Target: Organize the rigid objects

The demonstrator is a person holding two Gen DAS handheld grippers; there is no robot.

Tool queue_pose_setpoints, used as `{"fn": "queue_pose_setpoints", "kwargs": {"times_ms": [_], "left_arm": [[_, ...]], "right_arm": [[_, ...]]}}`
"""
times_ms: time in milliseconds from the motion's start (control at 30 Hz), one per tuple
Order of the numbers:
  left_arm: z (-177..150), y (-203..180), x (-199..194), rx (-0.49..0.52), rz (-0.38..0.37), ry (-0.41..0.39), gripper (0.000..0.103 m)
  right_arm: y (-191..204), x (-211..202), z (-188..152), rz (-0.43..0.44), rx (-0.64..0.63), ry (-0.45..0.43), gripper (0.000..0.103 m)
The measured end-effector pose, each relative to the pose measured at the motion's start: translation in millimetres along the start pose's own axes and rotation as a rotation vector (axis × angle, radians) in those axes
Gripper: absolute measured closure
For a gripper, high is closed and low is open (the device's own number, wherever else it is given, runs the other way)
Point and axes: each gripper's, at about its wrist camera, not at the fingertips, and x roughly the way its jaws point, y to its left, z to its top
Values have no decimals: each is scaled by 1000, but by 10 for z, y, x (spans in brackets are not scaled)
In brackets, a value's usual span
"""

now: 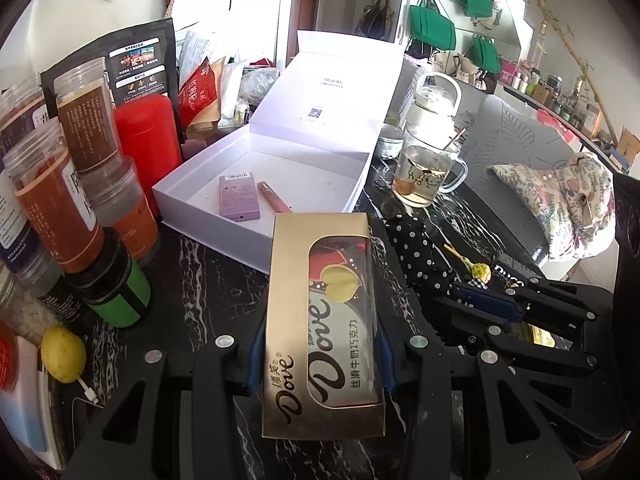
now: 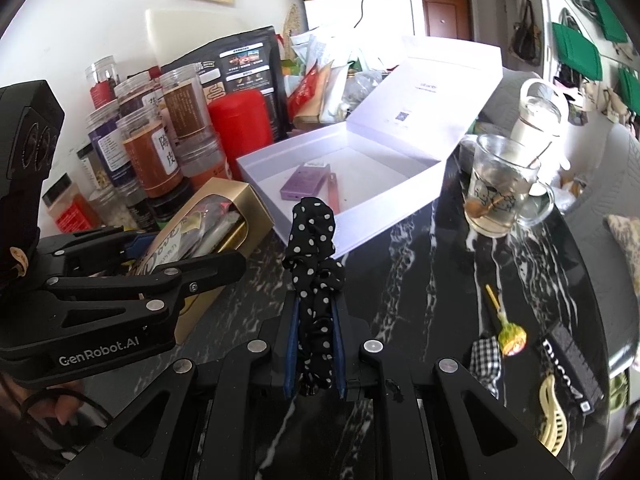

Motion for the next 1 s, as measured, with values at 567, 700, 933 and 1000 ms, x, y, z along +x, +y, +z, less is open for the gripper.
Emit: {"fn": "queue_pose_setpoints", "kwargs": {"times_ms": [567,700,933,1000], "left_arm": [[515,227,253,1,33,-59,59],[615,240,326,21,46,-70,59],[832,276,459,41,68,-94,59],[889,296,505,39,71,-96,59]], "right_arm": [[-106,238,535,-23,-46,-31,88],[-169,302,658,-38,-46,-33,88],[-273,444,914,-58,-47,-38,88],[-294,481,985,-60,-47,-41,88]]}}
